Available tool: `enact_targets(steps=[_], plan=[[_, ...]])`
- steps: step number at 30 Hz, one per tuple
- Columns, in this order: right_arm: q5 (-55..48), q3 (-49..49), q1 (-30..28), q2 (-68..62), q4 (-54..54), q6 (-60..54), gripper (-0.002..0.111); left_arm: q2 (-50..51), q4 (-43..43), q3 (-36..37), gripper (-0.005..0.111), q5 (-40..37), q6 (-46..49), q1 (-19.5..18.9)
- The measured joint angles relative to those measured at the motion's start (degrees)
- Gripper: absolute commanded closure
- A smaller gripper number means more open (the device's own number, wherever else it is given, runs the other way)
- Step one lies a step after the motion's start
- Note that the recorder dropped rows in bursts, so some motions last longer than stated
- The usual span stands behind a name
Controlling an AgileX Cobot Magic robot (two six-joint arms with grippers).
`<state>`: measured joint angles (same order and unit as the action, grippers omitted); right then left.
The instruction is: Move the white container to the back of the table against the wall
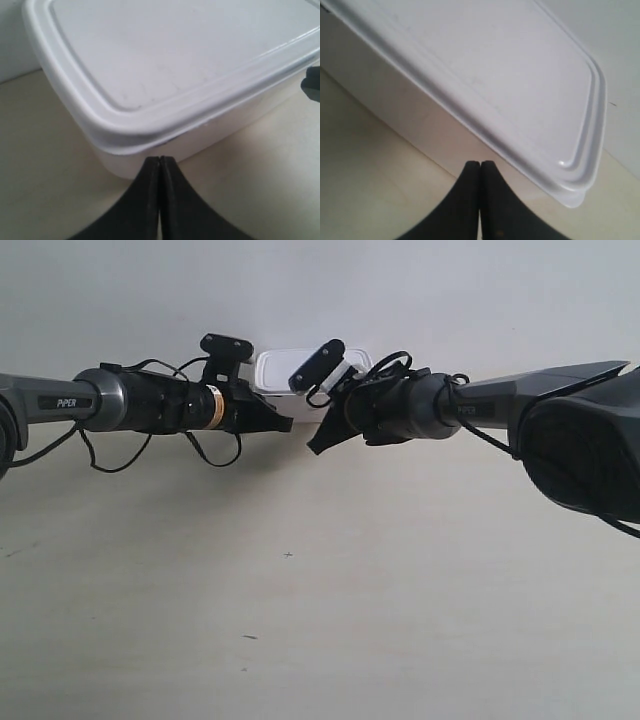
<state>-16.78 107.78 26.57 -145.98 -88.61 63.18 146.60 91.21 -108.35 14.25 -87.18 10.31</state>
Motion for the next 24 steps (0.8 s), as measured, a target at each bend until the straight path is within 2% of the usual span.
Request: enact_targets(steps=[5,11,18,24], plan=[[-0.4,-2.2,0.0,0.2,-2.4,0.6,0.108,-0.1,0.0,0.4,0.107,-0.2,0.0,-0.1],[-0.8,-6.5,0.0,2.9,-9.8,11.0,0.108,-1.1,-0.1,3.0,0.107,-0.2,0.1,-0.3],[-1.1,-12.1,0.0,7.1,-11.1,13.3,0.108,-7.0,-0.2,9.4,0.107,-0.3,1.3,-0.3],[-1.4,-20.0,0.0,11.7,-11.1,15.9,0.108,-12.9,-2.7,17.9,0.107,-0.9,3.0,-0.3]])
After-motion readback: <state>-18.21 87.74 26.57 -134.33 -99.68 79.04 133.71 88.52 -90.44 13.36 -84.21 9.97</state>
